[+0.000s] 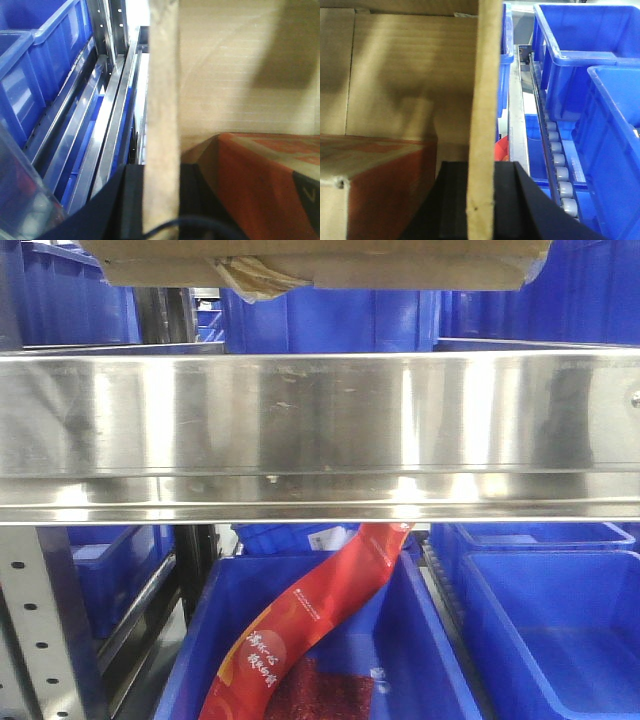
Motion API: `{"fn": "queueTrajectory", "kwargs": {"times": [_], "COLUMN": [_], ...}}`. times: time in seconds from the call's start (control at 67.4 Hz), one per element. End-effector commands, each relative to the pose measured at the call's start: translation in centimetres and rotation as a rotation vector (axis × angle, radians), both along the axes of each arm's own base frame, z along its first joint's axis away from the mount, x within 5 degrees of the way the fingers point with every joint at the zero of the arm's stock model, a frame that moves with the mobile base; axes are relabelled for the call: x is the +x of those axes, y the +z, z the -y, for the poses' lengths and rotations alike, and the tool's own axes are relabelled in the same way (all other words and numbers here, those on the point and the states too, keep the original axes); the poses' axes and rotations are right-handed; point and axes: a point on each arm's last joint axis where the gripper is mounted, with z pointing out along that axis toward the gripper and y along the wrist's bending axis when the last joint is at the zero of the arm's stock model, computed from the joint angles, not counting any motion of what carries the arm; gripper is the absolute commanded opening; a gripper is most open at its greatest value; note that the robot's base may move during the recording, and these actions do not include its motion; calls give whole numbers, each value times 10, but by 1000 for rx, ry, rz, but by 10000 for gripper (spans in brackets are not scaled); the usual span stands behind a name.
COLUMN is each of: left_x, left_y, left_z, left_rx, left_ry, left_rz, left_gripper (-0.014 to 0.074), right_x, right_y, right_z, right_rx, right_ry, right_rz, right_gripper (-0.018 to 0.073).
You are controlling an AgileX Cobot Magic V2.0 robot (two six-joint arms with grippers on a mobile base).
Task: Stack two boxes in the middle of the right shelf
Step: 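Lower the box stack onto the middle shelf roller track with both grippers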
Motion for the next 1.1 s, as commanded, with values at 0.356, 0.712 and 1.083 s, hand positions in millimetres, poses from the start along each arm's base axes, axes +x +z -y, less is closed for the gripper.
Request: {"fn": "queueTrajectory", "kwargs": {"times": [0.356,0.712,1.083], "left_x": [-2,-6,-4], "left_y": [11,3,-16], "left_z": [-9,-8,-16], "left_rx": [25,16,-111], "left_ry": [34,33,-42], "left_rz": [62,-28,-256], "left_gripper": [-111,-111,-111], "right_x": [-6,-9,2], "right_y": [13,5,-21], "right_z": [4,3,-7], "right_rx": [-1,34,81], "right_ry": [3,-3,-7], "right_rz": [73,-22,-245], "right_gripper": [-154,-154,-154]}}
